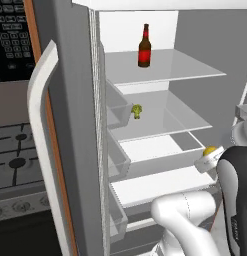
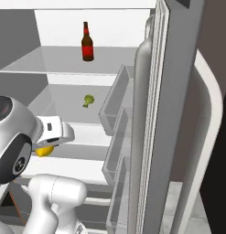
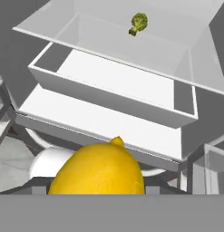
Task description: Place the beer on the top shelf of the fridge to keep it out of children's reach, and place the broccoli and lemon on lower shelves for easy access.
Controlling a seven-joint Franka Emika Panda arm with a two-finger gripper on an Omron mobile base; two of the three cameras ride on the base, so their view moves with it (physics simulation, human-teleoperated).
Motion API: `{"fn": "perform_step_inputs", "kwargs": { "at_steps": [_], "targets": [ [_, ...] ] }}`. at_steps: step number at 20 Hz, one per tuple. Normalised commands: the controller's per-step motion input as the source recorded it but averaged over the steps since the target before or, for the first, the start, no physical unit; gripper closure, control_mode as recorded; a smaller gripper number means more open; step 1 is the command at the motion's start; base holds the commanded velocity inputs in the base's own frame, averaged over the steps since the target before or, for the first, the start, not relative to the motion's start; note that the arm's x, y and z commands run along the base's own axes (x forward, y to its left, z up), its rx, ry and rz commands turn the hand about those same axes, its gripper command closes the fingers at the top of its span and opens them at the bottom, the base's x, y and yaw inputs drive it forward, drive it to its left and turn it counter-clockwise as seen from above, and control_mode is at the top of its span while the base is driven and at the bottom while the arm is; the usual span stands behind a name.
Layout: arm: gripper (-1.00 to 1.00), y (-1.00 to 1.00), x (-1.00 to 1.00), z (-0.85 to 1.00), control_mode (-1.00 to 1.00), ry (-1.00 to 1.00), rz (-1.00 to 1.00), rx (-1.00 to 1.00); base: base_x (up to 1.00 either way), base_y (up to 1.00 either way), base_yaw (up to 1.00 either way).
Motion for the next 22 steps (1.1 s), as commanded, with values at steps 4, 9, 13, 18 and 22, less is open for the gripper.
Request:
{"fn": "perform_step_inputs", "kwargs": {
  "at_steps": [4, 9, 13, 18, 22],
  "targets": [
    [1.0, 0.0, 0.0, 0.0, 1.0, 0.0, 0.0, 0.0, 0.67, 0.0, 0.0],
    [1.0, 0.0, 0.11, -0.03, -1.0, 0.0, 0.0, 0.0, 0.5, 0.0, 0.0],
    [1.0, 0.0, 0.59, -0.17, -1.0, -0.01, 0.0, 0.0, 0.0, 0.0, 0.0],
    [1.0, 0.0, 0.7, -0.2, -1.0, -0.02, 0.0, 0.0, 0.0, 0.0, 0.0],
    [1.0, 0.0, 0.73, -0.22, -1.0, -0.03, 0.0, 0.0, 0.0, 0.0, 0.0]
  ]
}}
